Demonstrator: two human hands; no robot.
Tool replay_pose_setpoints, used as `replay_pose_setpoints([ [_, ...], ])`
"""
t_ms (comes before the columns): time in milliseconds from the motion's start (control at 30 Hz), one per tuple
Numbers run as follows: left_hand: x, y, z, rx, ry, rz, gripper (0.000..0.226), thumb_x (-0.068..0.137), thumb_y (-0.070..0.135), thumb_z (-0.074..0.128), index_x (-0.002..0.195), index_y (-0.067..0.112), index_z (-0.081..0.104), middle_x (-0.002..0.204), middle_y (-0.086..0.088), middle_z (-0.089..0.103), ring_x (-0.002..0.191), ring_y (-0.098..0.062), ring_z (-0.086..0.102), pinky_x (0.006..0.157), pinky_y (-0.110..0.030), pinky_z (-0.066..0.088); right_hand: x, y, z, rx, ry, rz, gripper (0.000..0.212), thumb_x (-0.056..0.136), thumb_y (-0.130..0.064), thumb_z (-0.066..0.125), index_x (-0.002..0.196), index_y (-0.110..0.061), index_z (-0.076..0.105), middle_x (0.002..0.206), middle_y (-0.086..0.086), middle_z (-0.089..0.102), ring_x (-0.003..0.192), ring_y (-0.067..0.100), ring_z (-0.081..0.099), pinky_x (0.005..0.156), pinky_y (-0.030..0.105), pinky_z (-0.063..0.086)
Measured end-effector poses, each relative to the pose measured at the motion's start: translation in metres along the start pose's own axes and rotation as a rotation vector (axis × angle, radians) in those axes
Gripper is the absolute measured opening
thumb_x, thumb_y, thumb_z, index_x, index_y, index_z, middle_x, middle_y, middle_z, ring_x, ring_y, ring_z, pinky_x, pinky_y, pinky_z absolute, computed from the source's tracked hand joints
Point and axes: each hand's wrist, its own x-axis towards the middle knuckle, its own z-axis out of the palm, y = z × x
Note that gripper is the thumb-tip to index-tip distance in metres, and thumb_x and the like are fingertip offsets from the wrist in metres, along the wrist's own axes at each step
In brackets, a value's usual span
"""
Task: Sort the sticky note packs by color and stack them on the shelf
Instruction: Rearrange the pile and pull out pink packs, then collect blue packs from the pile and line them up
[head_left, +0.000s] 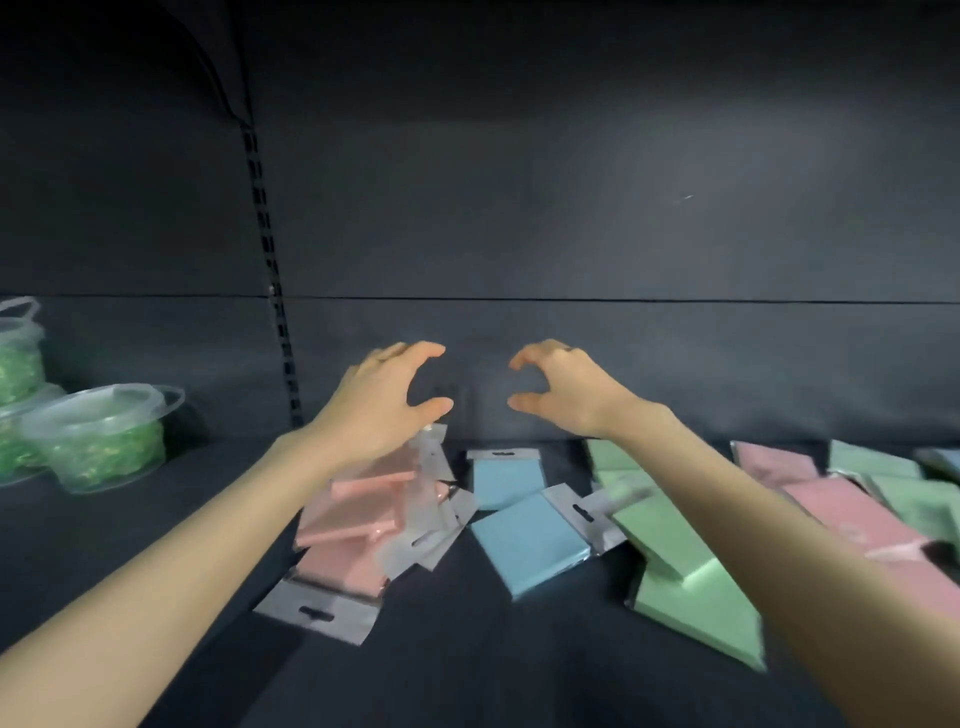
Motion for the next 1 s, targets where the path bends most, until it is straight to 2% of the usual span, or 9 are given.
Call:
replay_pose_setpoints([
  [233, 0.011, 0.099, 0.021, -0.017, 0.035, 0.322, 0.056, 0.093, 0.040, 0.052, 0.144, 0.028, 0.030, 0.145, 0.009, 0.037, 0.136, -0.015, 0.027, 0.108, -0.034, 0.021, -0.085, 0.048, -0.067, -0.165, 0.155, 0.169, 0.052, 0.090, -0.028, 0.061, 0.137, -0.013, 0.041, 0.135, 0.010, 0.044, 0.127, 0.029, 0.041, 0.101, 0.037, 0.038],
  [400, 0.004, 0.173, 0.049, -0.029, 0.013, 0.452, 0.057, 0.092, 0.040, 0.054, 0.142, 0.026, 0.032, 0.140, 0.005, 0.042, 0.132, -0.016, 0.030, 0.103, -0.033, 0.024, -0.160, 0.089, -0.106, -0.215, 0.236, 0.294, 0.051, 0.088, -0.028, 0.063, 0.134, -0.015, 0.044, 0.130, 0.010, 0.047, 0.120, 0.030, 0.046, 0.099, 0.040, 0.040],
  [567, -0.017, 0.255, 0.086, -0.035, -0.022, 0.499, 0.057, 0.092, 0.040, 0.054, 0.142, 0.025, 0.032, 0.139, 0.003, 0.043, 0.131, -0.018, 0.031, 0.102, -0.034, 0.025, -0.245, 0.134, -0.146, -0.263, 0.273, 0.356, 0.048, 0.088, -0.027, 0.062, 0.132, -0.015, 0.047, 0.127, 0.008, 0.048, 0.117, 0.029, 0.048, 0.096, 0.037, 0.041],
  [733, -0.043, 0.343, 0.128, -0.055, -0.072, 0.515, 0.056, 0.091, 0.040, 0.053, 0.141, 0.024, 0.033, 0.133, 0.002, 0.048, 0.126, -0.020, 0.036, 0.100, -0.035, 0.030, -0.325, 0.182, -0.180, -0.302, 0.242, 0.406, 0.046, 0.090, -0.029, 0.060, 0.132, -0.017, 0.046, 0.132, 0.003, 0.045, 0.115, 0.023, 0.048, 0.094, 0.034, 0.041],
  [833, -0.047, 0.387, 0.143, -0.047, -0.095, 0.532, 0.055, 0.092, 0.042, 0.052, 0.140, 0.024, 0.033, 0.133, 0.002, 0.047, 0.126, -0.020, 0.037, 0.102, -0.037, 0.032, -0.354, 0.211, -0.199, -0.299, 0.244, 0.415, 0.043, 0.090, -0.028, 0.061, 0.130, -0.016, 0.049, 0.131, 0.003, 0.046, 0.112, 0.023, 0.049, 0.090, 0.030, 0.037],
  [1000, -0.034, 0.441, 0.158, -0.048, -0.097, 0.550, 0.053, 0.092, 0.041, 0.052, 0.139, 0.024, 0.035, 0.131, 0.001, 0.049, 0.124, -0.020, 0.038, 0.101, -0.037, 0.033, -0.375, 0.257, -0.230, -0.288, 0.254, 0.436, 0.043, 0.090, -0.027, 0.060, 0.130, -0.016, 0.049, 0.133, 0.004, 0.045, 0.119, 0.024, 0.047, 0.096, 0.032, 0.039],
])
